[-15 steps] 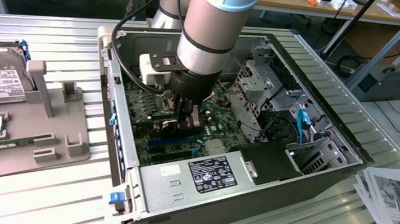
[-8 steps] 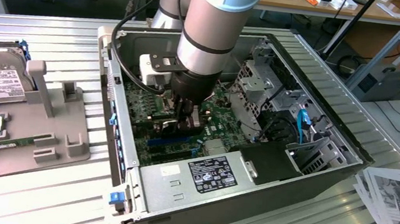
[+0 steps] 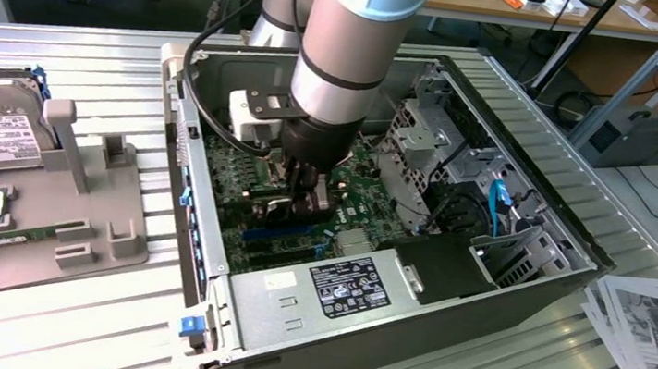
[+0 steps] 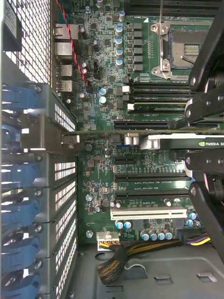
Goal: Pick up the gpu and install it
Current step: 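Insert the gpu into the slot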
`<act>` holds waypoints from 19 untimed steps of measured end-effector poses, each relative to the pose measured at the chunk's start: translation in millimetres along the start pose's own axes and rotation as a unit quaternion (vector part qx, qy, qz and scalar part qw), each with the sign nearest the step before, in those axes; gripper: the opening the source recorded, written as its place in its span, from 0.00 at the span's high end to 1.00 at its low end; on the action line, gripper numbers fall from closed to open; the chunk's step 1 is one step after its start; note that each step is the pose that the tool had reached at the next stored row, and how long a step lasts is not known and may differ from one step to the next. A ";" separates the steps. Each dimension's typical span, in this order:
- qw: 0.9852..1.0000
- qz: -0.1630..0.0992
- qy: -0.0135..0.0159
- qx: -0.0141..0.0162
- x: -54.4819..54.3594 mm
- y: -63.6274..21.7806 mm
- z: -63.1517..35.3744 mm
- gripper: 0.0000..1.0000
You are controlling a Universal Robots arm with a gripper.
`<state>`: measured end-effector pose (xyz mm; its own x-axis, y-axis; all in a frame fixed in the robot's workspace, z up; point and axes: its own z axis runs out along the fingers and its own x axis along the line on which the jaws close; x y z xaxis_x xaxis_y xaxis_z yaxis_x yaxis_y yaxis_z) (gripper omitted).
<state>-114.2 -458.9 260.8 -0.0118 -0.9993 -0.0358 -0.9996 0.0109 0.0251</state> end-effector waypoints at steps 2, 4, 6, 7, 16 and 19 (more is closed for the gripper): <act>1.000 0.000 0.000 0.000 0.0 -0.1 2.2 0.73; 1.000 0.000 0.000 0.000 0.0 -0.2 2.5 0.73; 1.000 0.000 -0.001 0.000 0.0 -0.1 2.6 0.73; 1.000 0.000 0.000 0.000 0.0 -0.1 2.5 0.73; 1.000 0.000 -0.001 0.001 -0.2 -0.1 0.2 0.73; 1.000 0.000 -0.001 0.000 -0.6 0.0 -2.4 0.73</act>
<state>-114.1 -458.3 263.2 -0.0116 -0.9992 -0.0369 -0.9996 0.0107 0.0246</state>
